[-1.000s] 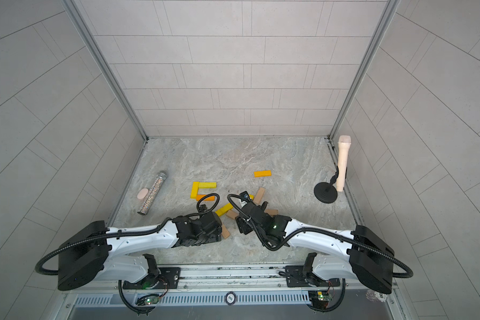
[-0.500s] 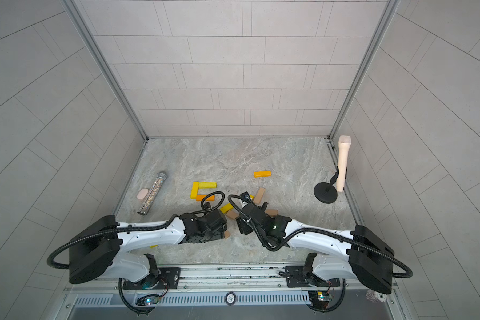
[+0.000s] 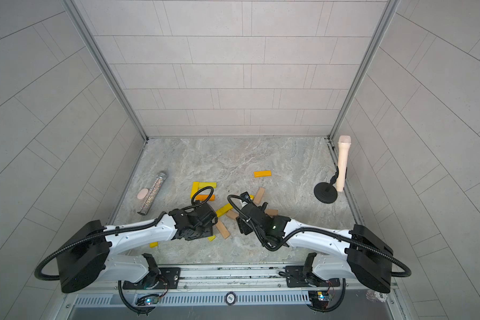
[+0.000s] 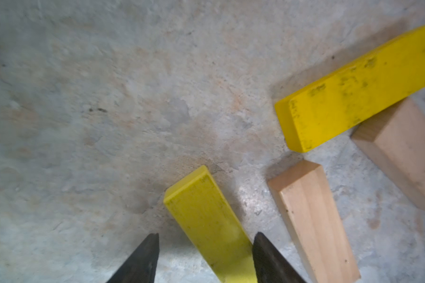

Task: Assemble the number 8 with building blocks
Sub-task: Adjust the building block at the center of the board.

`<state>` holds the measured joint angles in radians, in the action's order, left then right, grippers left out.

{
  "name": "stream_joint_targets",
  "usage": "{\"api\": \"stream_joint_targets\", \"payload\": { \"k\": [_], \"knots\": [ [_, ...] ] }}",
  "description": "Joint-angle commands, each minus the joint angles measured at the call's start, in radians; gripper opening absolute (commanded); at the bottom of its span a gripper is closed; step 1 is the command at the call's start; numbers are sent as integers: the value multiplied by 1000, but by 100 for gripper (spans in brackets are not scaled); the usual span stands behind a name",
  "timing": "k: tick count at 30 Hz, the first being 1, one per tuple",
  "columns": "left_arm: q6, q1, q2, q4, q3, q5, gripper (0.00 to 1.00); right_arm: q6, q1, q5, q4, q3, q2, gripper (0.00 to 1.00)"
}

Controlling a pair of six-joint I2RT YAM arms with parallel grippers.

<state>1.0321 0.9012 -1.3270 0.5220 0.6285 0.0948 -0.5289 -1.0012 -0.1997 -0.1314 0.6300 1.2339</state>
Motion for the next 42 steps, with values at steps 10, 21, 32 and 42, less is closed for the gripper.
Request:
{"api": "stream_joint_targets", "payload": {
  "k": [10, 21, 32, 42],
  "knots": [
    [-103, -4, 86, 46, 3, 12, 79, -1, -1, -17, -57, 51, -10, 64],
    [-126, -4, 111, -6, -12, -5, 97, 5, -1, -26, -38, 32, -102, 92],
    [-49, -4, 4, -19, 4, -38, 75, 9, -1, -87, -67, 25, -169, 93],
    [-9, -1, -30, -28, -21, -46, 67, 14, -1, -136, -98, 32, -176, 91]
  ]
}}
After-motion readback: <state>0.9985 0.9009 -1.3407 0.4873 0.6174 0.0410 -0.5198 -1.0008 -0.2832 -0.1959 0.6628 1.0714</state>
